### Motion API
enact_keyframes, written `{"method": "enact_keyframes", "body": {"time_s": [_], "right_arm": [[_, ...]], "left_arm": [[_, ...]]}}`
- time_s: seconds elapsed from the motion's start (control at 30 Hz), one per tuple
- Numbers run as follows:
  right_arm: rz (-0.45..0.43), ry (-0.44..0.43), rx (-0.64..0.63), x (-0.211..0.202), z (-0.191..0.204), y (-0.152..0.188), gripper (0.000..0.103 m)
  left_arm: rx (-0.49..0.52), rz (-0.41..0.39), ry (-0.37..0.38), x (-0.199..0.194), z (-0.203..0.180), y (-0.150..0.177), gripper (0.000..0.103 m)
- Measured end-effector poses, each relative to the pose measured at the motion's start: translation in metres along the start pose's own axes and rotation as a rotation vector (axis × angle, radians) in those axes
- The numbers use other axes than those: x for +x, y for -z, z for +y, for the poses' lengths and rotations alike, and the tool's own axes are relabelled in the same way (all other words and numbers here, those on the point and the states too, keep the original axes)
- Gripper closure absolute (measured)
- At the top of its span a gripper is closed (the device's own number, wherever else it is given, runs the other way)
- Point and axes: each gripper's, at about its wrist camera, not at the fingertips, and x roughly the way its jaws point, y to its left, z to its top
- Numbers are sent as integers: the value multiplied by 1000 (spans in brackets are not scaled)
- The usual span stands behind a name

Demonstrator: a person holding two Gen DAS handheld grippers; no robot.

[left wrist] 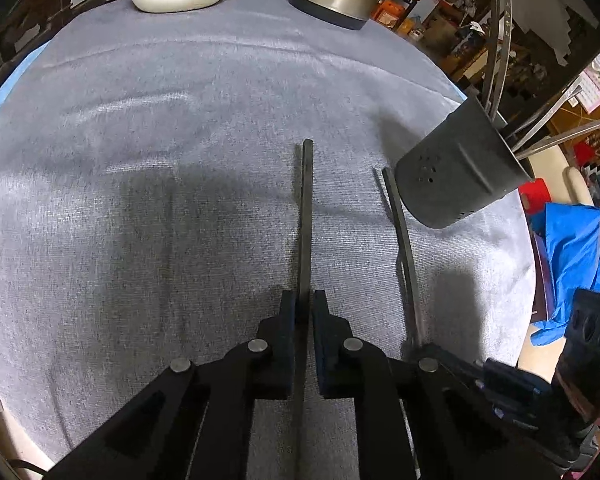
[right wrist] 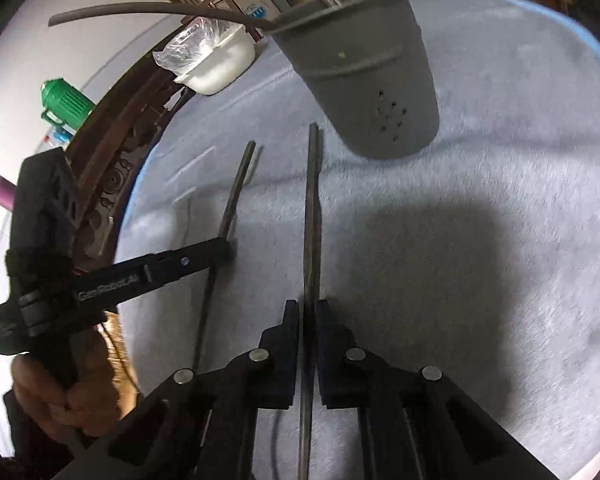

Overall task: Organize utensils
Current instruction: 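Lift both held chopsticks toward the grey cup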

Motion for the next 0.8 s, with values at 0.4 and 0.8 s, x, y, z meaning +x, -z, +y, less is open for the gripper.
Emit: {"method": "enact_keyframes", "body": {"time_s": [0.4, 0.8], "right_arm": [[-29, 17, 14, -12, 1, -18, 71], [-126, 149, -129, 4, 32, -53, 72]], "left_arm": [[-13, 16, -7, -6, 9, -2, 94], [-22, 15, 8, 8, 12, -34, 93]]}}
